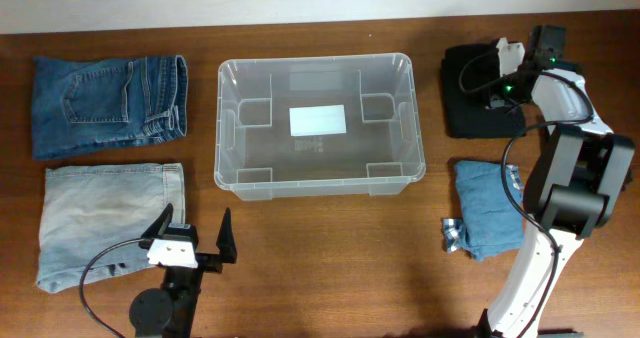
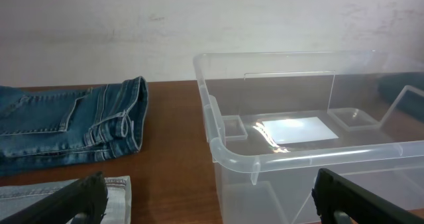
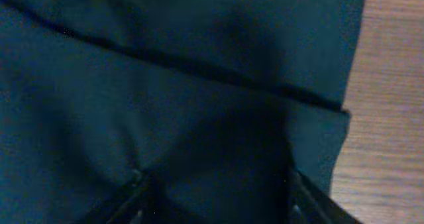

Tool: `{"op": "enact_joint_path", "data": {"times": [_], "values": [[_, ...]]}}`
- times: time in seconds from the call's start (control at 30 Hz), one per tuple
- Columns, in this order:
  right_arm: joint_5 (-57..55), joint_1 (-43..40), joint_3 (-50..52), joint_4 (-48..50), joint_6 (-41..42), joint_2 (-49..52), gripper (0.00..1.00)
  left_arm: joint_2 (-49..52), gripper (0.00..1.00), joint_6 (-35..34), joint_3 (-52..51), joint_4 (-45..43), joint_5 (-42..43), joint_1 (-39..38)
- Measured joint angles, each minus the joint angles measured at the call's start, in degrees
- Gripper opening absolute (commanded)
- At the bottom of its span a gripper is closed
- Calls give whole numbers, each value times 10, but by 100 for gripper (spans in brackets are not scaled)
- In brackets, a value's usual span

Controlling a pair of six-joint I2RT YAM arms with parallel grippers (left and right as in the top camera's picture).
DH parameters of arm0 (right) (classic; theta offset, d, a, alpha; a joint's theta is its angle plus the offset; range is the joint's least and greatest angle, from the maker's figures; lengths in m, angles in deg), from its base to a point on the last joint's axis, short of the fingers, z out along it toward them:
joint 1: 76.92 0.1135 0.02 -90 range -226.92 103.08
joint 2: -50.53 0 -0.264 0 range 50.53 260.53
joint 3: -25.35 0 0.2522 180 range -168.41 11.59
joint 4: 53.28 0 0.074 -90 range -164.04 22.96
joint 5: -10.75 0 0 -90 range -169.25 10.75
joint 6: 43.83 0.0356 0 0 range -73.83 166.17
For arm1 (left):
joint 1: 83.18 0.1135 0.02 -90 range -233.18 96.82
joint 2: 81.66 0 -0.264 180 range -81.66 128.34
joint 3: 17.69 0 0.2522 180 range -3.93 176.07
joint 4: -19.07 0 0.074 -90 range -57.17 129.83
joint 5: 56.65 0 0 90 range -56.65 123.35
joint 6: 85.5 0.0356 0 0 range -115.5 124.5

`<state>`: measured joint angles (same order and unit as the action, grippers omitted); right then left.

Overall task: Pack container
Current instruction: 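Move the right gripper over the upper black folded garment, then lower the right gripper and grasp the upper black garment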

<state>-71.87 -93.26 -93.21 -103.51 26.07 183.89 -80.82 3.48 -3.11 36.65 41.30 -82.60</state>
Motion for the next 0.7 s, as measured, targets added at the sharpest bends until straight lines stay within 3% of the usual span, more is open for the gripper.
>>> {"op": "enact_joint_path", "data": {"times": [0.17, 0.43, 0.67, 0.7], "values": [[0, 0, -4, -6, 2, 0, 23, 0, 99, 0, 0, 0, 0, 0], [-3, -3, -17, -16, 51, 0, 6, 0, 100, 0, 0, 0, 0, 0], [12, -14, -79, -90, 91, 12, 4, 0, 99, 0, 0, 0, 0, 0], [18, -17, -90, -101, 97, 13, 9, 0, 99, 0, 0, 0, 0, 0]]}}
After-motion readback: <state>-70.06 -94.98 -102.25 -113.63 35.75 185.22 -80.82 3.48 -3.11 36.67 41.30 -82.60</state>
